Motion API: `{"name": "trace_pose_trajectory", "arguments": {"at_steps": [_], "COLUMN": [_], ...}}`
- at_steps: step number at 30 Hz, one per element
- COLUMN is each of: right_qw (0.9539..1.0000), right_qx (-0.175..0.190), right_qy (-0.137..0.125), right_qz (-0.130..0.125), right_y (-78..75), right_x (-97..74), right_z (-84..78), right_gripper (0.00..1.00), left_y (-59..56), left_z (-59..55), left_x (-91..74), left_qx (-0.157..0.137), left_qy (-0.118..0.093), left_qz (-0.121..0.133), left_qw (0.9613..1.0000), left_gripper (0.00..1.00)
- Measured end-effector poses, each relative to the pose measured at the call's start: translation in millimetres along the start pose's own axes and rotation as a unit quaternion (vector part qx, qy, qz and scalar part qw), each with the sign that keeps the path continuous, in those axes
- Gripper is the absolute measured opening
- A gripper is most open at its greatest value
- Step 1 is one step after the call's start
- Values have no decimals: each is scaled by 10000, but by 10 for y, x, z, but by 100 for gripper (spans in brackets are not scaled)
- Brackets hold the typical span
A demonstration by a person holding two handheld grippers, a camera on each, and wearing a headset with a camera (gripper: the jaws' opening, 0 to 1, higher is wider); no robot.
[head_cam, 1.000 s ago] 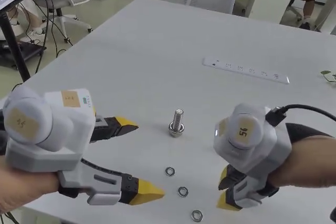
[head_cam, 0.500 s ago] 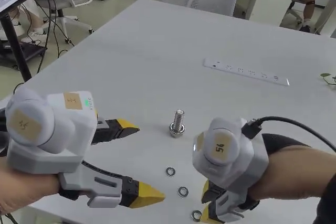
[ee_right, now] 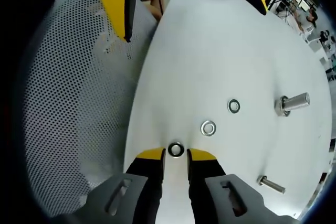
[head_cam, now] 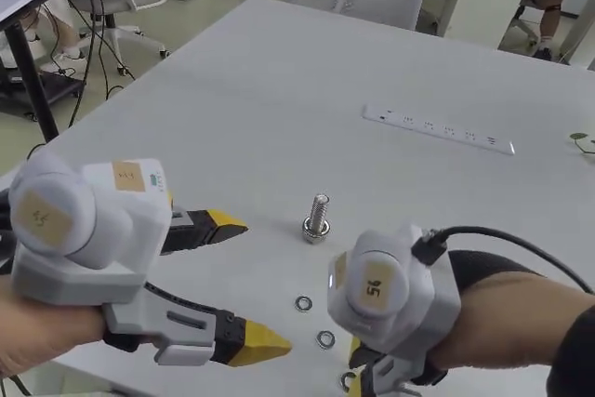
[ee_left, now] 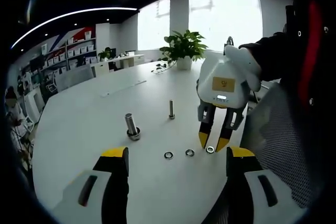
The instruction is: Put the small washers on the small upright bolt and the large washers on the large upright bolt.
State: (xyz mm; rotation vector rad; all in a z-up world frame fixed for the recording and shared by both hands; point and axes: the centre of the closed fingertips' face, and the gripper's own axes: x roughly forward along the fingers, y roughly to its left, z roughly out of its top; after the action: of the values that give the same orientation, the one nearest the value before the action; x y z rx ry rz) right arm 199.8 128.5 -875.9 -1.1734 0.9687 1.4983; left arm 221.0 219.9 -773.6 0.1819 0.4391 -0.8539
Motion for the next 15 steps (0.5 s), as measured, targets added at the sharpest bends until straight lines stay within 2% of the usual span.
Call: {"name": "trace_pose_trajectory", "arguments": {"at_steps": [5, 10, 15], "right_qw": [9995, 9990, 9995], "right_qx": [-264, -399, -297], "right_qy": [107, 119, 9], "right_qz": [-140, -163, -114], "right_y": [-1, 25, -7], "right_x": [8, 7, -3], "right_z": [-8, -7, -14], "right_gripper": [17, 15, 14], "left_y": [3, 7, 1], "left_z": [4, 7, 15], "left_x": [4, -1, -6], "left_qx": [-3, -3, 1], "left_qy": [-12, -20, -24], "left_qz": [6, 18, 17], "left_qw": [10000, 10000, 10000], "left_gripper": [75, 75, 75]}}
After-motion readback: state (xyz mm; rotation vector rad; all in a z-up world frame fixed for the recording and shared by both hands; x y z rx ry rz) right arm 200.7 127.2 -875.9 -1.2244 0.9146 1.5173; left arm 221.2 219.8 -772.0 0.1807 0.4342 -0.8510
